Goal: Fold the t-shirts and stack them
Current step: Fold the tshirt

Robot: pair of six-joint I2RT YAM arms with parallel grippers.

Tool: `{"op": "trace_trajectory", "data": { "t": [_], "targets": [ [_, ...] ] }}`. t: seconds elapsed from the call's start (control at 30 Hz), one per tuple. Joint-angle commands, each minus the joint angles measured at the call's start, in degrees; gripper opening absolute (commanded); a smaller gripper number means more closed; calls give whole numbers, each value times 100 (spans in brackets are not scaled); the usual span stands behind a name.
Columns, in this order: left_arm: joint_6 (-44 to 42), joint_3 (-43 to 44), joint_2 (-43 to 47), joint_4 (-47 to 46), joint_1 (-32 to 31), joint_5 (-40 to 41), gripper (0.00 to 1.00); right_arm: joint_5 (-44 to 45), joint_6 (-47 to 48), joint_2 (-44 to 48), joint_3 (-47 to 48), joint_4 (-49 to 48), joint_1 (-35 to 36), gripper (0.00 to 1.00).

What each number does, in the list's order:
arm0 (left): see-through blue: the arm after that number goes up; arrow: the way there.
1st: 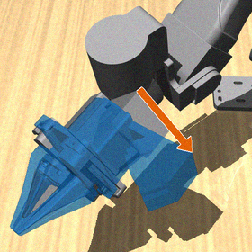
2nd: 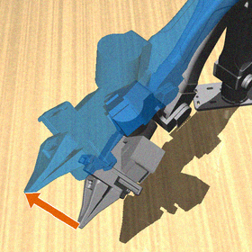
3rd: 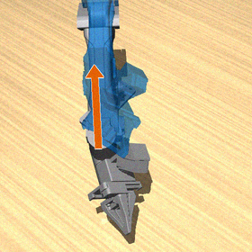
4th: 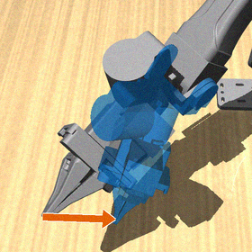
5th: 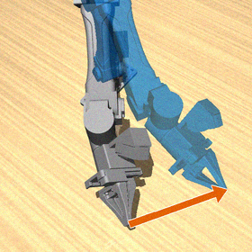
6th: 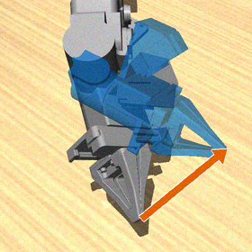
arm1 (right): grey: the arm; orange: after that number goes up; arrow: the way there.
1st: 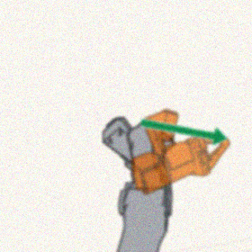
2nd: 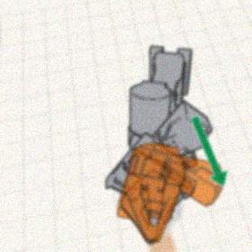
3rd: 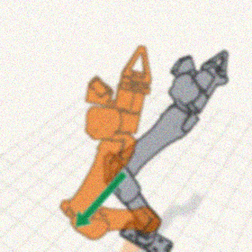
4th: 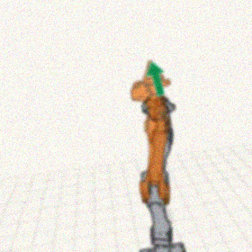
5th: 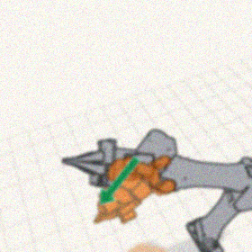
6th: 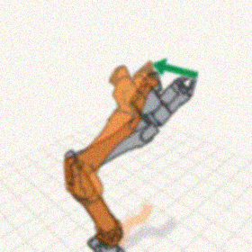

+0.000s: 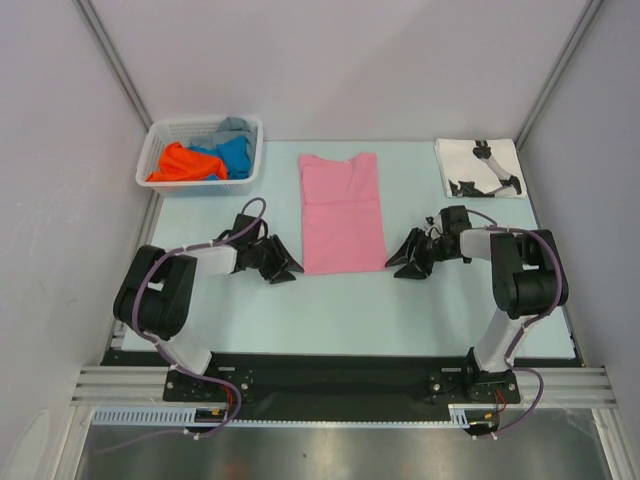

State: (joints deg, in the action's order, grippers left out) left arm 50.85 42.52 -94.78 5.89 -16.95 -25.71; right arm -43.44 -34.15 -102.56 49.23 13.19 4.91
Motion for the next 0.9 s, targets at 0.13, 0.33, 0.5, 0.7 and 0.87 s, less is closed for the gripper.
{"op": "trace_trajectory", "data": {
  "t": [0.13, 0.33, 0.5, 0.7, 0.87],
  "targets": [
    [451, 256, -418, 448, -80, 673, 46, 354, -531, -475, 166, -545, 151, 49],
    [672, 230, -506, 527, -80, 700, 47, 687, -759, -440, 166, -528, 265, 45],
    [733, 388, -760, 641, -151, 603, 46, 916, -961, -378, 43, -607, 335, 44],
    [1093, 538, -928, 1099, -195, 770, 43, 1162, -1137, -273, -36, -589, 414, 42],
    [1287, 617, -1060, 1283, -203, 910, 41, 1312, -1199, -150, -177, -633, 414, 41]
  ]
}}
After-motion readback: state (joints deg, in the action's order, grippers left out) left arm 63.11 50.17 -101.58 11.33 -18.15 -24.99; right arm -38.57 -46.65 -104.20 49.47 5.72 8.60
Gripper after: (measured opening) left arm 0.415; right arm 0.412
